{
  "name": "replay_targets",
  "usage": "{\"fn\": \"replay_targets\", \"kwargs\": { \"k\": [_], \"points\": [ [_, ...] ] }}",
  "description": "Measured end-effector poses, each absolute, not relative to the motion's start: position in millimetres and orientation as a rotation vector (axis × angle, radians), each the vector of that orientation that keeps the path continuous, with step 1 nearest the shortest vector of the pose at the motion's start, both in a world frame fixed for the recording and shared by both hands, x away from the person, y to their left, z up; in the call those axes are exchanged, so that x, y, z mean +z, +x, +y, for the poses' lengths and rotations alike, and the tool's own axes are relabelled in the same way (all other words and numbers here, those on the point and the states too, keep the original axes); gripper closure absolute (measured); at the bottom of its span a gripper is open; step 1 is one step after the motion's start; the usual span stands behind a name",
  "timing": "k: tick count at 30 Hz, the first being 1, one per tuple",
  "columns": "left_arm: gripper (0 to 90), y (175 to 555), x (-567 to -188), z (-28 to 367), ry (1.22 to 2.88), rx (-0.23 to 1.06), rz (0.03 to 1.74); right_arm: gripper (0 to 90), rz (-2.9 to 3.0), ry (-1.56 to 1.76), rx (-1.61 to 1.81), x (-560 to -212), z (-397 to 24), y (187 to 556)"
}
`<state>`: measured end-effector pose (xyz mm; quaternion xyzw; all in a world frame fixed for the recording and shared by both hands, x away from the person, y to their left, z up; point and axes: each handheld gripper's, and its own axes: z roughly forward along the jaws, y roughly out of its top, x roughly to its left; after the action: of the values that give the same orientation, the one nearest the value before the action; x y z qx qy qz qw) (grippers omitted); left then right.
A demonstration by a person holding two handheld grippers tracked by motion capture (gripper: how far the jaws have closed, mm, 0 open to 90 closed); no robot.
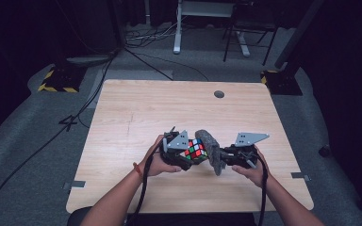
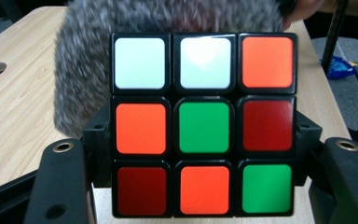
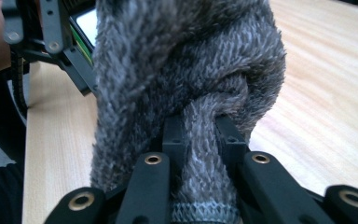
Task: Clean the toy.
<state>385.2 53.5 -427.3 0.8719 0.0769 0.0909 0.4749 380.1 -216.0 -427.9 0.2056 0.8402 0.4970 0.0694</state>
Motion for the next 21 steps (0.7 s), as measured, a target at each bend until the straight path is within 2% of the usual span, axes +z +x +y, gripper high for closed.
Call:
{"fn": "replay_targets", "kwargs": {
  "k": [2, 5, 10, 21],
  "points": [
    [33.3, 383.7, -428.7, 49.5, 2.171, 0.249, 0.181, 78.2, 2.491, 0.542, 1.341, -421.6, -210.4, 371.2],
    [33.2, 383.9, -429.3, 49.7, 2.177, 0.248, 0.182, 78.3, 2.478, 0.526, 1.299, -421.0, -206.8, 367.1],
    [33.0, 384.3, -429.9, 48.5, 2.185, 0.250, 0.189, 78.3, 2.498, 0.595, 1.472, -423.0, -215.1, 376.2],
    [33.0, 383.4, -438.0, 37.0, 2.259, 0.268, 0.171, 77.9, 2.431, 0.504, 1.403, -407.5, -209.3, 365.2]
  ]
}}
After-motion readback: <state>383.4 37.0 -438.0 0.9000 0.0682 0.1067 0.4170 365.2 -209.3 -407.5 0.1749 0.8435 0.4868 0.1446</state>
